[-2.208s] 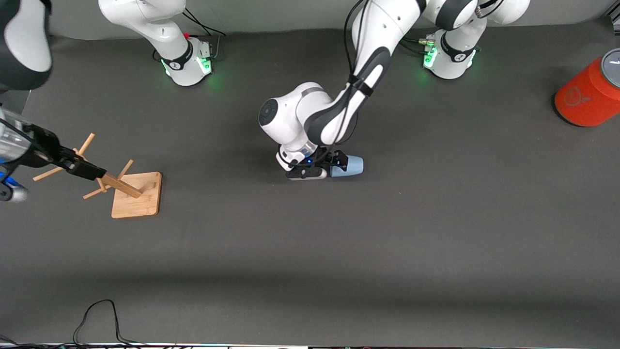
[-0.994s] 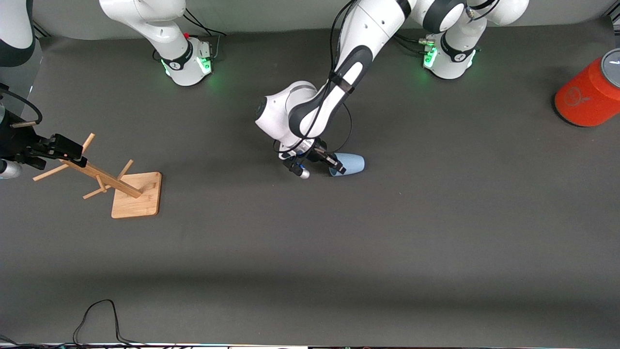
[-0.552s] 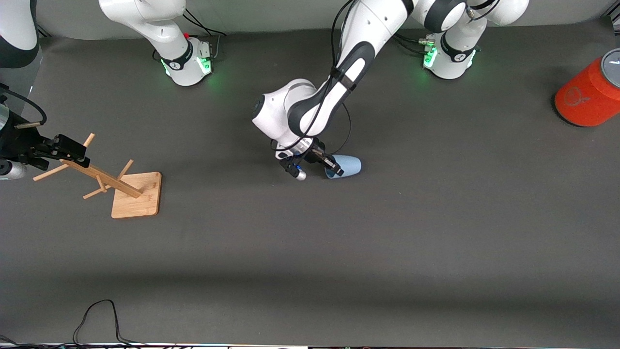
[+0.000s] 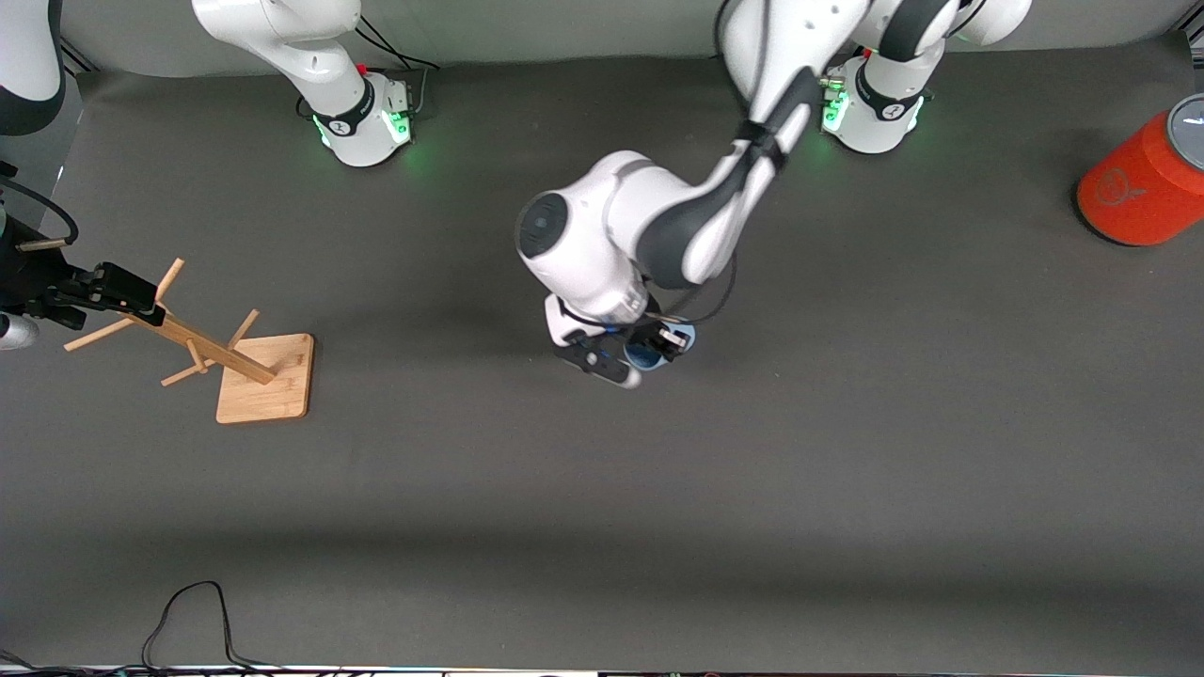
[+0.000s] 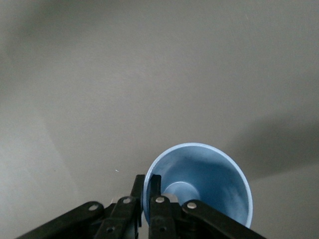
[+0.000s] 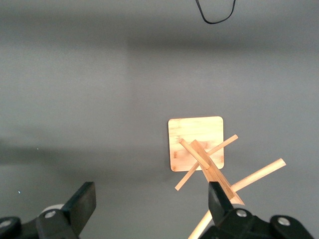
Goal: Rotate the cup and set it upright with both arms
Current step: 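Rotate the cup upright with the left gripper, opening facing up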
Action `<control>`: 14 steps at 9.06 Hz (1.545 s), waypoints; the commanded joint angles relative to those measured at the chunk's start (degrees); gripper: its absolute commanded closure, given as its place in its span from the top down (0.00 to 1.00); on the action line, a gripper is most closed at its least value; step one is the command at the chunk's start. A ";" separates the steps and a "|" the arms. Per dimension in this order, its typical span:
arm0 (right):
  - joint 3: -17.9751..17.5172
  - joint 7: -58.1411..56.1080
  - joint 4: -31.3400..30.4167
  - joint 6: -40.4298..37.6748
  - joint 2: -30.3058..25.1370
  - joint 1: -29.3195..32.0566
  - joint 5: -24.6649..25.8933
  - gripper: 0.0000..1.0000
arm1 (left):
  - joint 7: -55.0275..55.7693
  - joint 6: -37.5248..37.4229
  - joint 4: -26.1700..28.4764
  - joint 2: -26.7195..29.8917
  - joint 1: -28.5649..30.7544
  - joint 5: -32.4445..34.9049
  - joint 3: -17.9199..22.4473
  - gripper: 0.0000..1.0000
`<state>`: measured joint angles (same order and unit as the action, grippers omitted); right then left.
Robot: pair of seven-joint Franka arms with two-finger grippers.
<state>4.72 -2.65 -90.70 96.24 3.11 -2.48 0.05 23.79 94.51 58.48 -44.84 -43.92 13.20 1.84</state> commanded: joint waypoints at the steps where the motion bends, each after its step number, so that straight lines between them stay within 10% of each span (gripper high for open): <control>1: -0.06 -1.39 -0.27 0.18 -0.30 -0.42 0.65 1.00 | 7.56 5.12 0.04 3.16 4.08 -8.22 -0.26 0.00; 3: 0.20 -5.41 -0.27 0.26 -0.39 -0.33 0.57 1.00 | 8.99 15.11 9.91 9.12 6.82 -12.58 -0.26 0.00; 5: 0.47 -4.83 0.17 0.18 -0.30 -0.33 -0.13 1.00 | 13.54 35.36 31.66 16.86 6.92 -12.23 -0.17 0.00; 8: 0.47 -0.09 -0.26 0.00 -0.65 -0.33 -1.71 1.00 | 19.18 54.57 45.63 17.43 5.08 -11.26 -0.08 0.00; 11: 0.47 1.24 0.26 -0.35 -0.30 -0.33 -1.72 1.00 | 21.29 62.28 49.36 13.74 2.63 -9.86 1.49 0.00; 14: 0.21 1.24 0.44 -0.26 0.23 -0.33 -1.19 1.00 | 29.81 62.28 49.09 10.57 -10.20 -2.57 13.53 0.00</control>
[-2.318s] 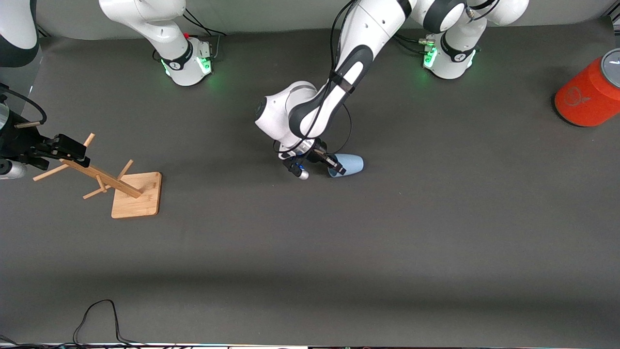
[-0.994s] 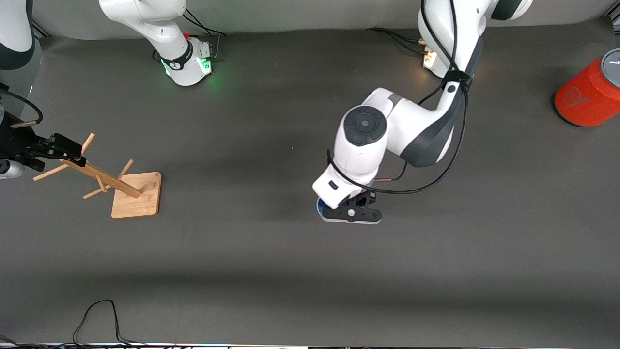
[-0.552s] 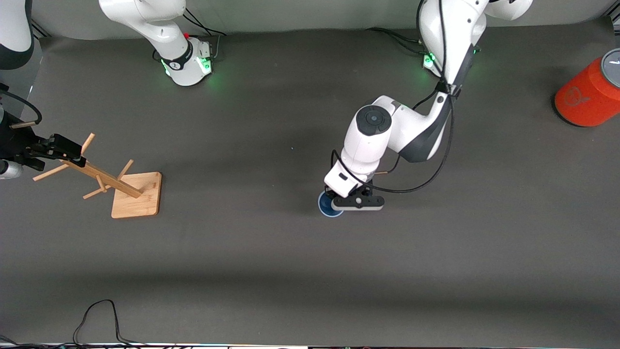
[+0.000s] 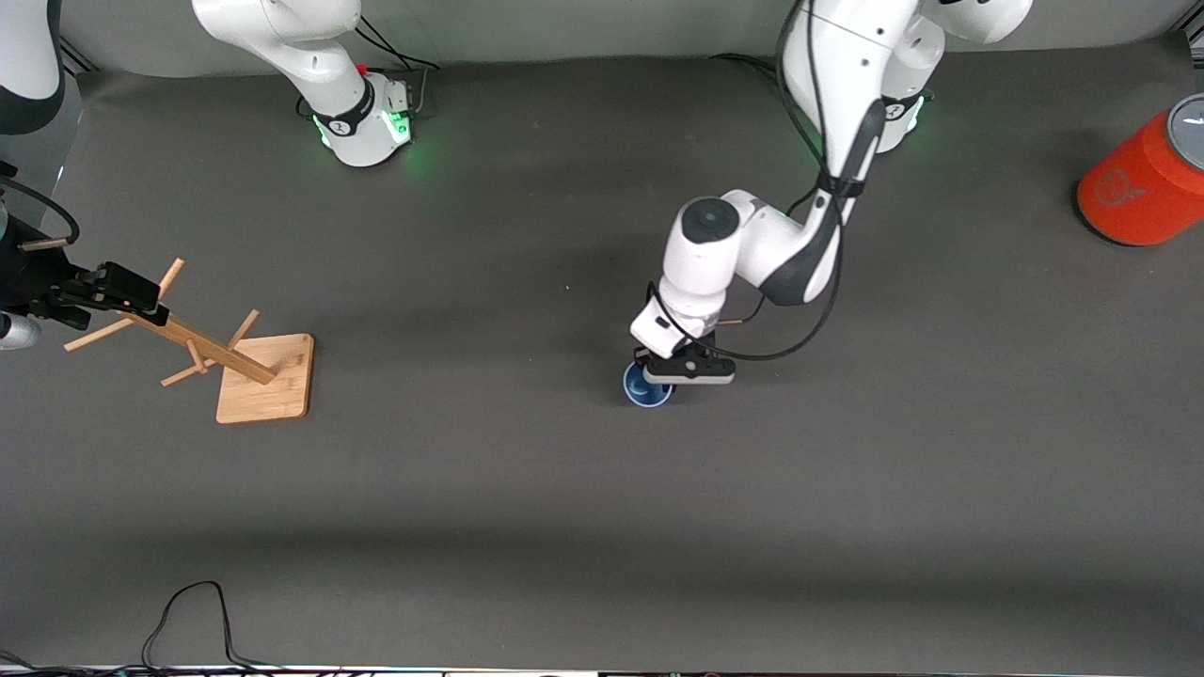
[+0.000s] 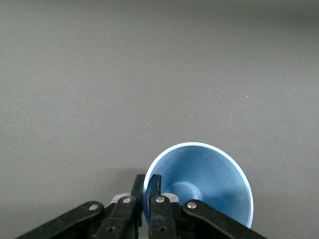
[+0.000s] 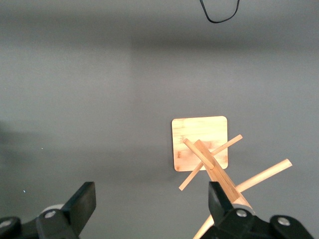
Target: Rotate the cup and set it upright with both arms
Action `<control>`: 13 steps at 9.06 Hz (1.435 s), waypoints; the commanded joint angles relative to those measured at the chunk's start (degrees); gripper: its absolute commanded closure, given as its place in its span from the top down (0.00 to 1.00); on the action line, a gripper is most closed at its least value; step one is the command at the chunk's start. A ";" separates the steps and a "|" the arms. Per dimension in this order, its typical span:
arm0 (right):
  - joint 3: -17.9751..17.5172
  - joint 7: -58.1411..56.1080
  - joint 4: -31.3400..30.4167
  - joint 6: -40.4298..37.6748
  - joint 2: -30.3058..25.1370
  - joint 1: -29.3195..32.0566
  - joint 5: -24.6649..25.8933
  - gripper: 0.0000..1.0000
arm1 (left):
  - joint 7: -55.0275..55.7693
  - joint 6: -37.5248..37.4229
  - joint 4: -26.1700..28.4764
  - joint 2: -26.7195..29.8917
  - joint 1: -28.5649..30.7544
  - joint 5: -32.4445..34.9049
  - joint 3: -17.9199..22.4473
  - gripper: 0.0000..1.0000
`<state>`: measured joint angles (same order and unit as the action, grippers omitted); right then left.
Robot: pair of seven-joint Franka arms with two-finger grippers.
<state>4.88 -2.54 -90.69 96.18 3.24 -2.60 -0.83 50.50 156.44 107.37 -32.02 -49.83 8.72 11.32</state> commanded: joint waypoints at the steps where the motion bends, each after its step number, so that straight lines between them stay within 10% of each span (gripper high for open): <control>1: -0.04 1.13 0.95 -0.20 0.10 -0.21 -0.32 1.00 | 3.11 0.36 0.20 -2.26 -4.31 1.91 4.06 0.00; 2: -0.04 1.13 0.95 -0.20 0.19 -0.30 -0.32 1.00 | 3.11 0.27 0.12 -2.26 -4.23 1.91 4.06 0.00; 3: -0.04 1.13 0.87 -0.20 0.37 -0.30 -0.32 1.00 | 3.11 0.27 0.12 -2.17 -4.14 1.91 4.06 0.91; 4: -0.13 1.13 0.87 -0.20 0.37 -0.30 -0.32 1.00 | 3.11 0.01 0.12 -2.09 -4.05 1.91 3.97 1.00; 13: -0.13 1.13 0.95 -0.20 0.63 -0.30 -0.32 1.00 | 2.50 -18.43 -5.94 5.89 -3.52 1.03 3.62 1.00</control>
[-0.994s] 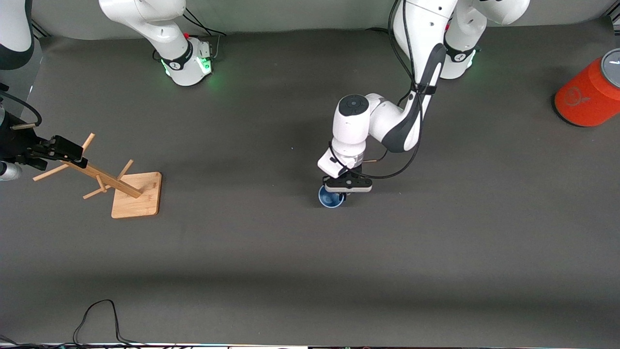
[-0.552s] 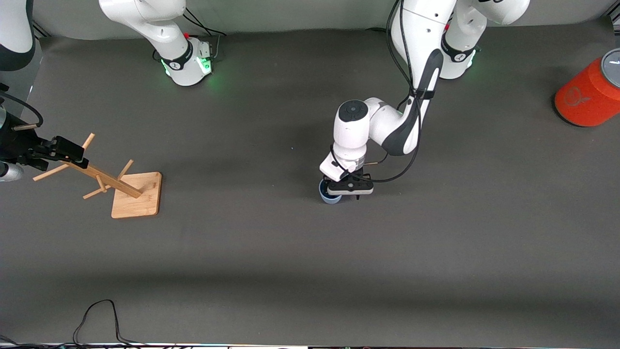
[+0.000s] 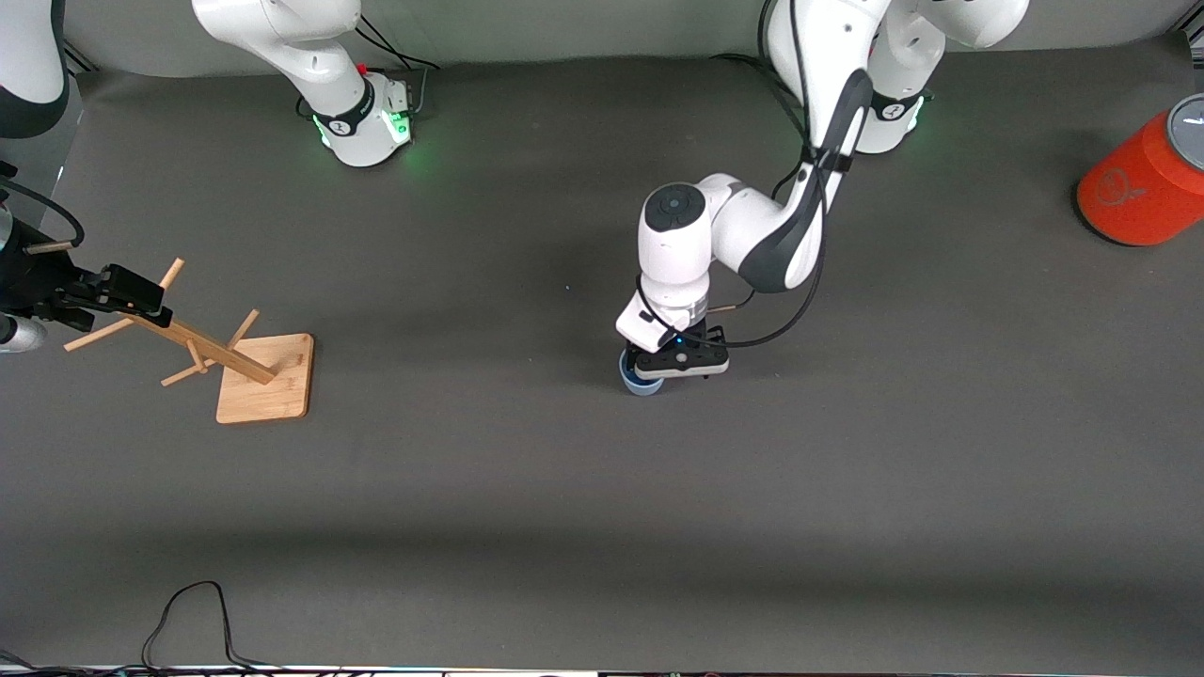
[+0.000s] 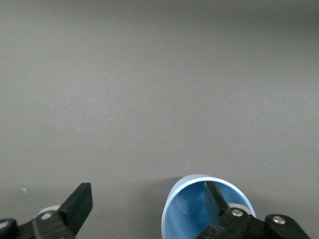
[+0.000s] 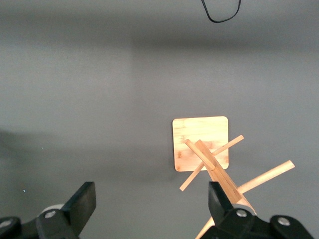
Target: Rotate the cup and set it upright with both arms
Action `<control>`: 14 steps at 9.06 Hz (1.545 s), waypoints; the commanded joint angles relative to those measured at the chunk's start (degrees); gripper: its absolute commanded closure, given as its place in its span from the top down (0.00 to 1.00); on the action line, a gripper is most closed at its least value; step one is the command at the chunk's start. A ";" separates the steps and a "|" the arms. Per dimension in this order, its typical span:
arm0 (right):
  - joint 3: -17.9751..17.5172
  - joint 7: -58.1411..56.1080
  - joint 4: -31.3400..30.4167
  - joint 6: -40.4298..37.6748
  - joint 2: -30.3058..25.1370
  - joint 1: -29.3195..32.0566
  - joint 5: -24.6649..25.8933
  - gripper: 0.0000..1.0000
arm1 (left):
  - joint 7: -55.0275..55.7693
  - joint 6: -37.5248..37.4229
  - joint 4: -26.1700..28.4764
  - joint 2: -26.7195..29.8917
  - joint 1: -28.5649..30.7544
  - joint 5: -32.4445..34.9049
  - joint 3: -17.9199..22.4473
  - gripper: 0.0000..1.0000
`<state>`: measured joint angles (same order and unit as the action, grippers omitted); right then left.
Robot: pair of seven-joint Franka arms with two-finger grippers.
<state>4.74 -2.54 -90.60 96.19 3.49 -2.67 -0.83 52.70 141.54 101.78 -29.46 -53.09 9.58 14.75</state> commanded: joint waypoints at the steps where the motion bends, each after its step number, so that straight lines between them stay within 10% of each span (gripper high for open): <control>1: 0.00 1.13 0.86 -0.21 0.38 -0.23 -0.32 1.00 | -3.01 -8.69 -2.10 5.96 1.40 -2.43 0.10 1.00; 11: 0.00 1.04 0.86 -0.30 0.03 -0.23 -0.23 1.00 | -41.08 -51.70 -5.65 28.20 28.80 -9.41 0.19 1.00; 14: 0.00 1.04 0.86 -0.38 0.03 -0.23 -0.23 1.00 | -49.71 -50.57 0.08 34.29 45.66 -6.43 -8.65 1.00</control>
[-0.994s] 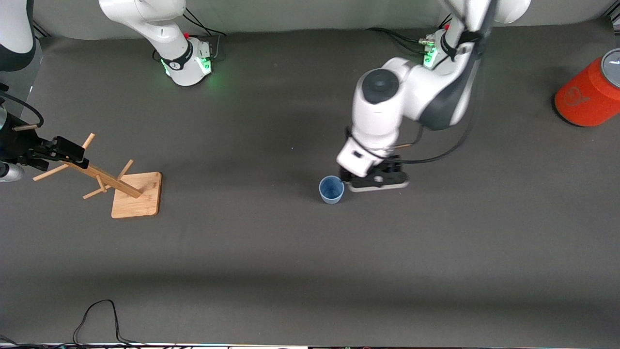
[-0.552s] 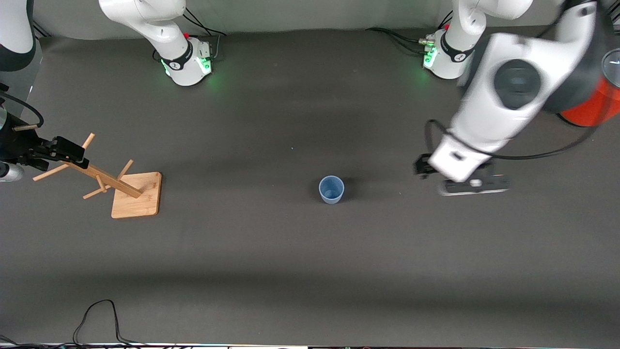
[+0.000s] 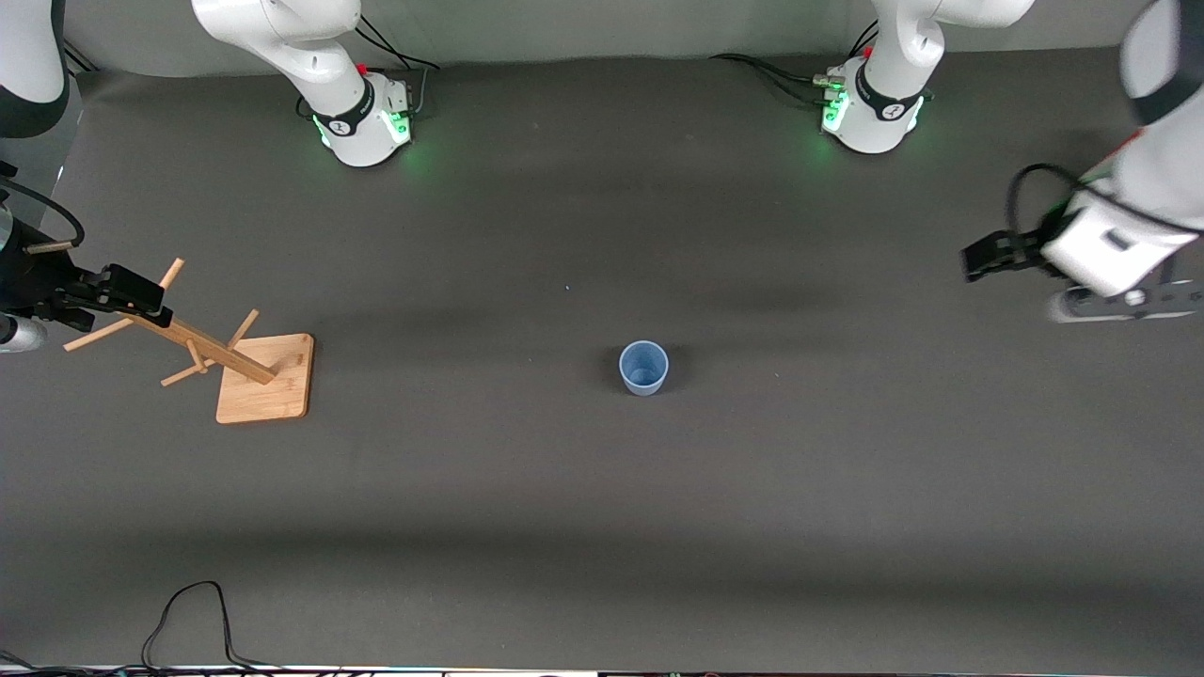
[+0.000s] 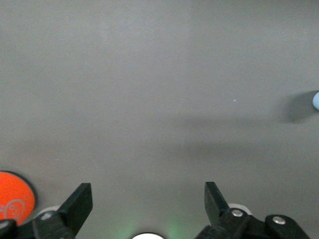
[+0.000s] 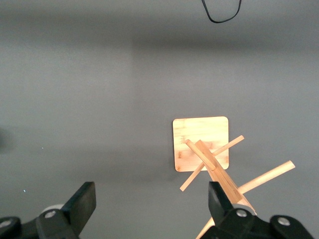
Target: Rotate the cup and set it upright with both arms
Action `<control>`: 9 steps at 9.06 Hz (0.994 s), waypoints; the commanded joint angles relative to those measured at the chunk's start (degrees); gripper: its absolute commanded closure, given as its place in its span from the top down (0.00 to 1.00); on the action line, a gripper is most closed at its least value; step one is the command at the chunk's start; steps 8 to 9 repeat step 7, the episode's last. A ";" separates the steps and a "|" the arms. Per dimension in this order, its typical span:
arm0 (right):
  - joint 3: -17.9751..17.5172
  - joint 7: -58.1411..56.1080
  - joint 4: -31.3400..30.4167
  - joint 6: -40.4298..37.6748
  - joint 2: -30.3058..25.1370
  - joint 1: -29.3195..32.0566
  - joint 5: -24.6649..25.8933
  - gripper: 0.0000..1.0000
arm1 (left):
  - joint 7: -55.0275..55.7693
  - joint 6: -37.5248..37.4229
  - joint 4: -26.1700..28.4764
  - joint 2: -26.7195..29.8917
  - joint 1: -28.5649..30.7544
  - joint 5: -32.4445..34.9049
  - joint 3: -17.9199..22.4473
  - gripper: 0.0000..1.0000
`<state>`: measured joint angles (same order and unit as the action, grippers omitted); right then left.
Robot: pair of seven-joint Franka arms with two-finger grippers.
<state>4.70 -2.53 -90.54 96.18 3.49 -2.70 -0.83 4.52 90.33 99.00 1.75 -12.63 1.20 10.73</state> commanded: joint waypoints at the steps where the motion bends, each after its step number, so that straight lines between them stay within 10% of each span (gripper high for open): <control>1: 0.04 1.04 0.81 -0.30 0.03 -0.20 -0.23 1.00 | -1.53 -0.23 1.30 2.82 6.90 2.23 -5.36 1.00; 9: 0.04 1.04 0.81 -0.30 0.12 -0.20 -0.23 1.00 | -0.56 -1.38 -1.61 1.77 14.74 1.53 -11.79 1.00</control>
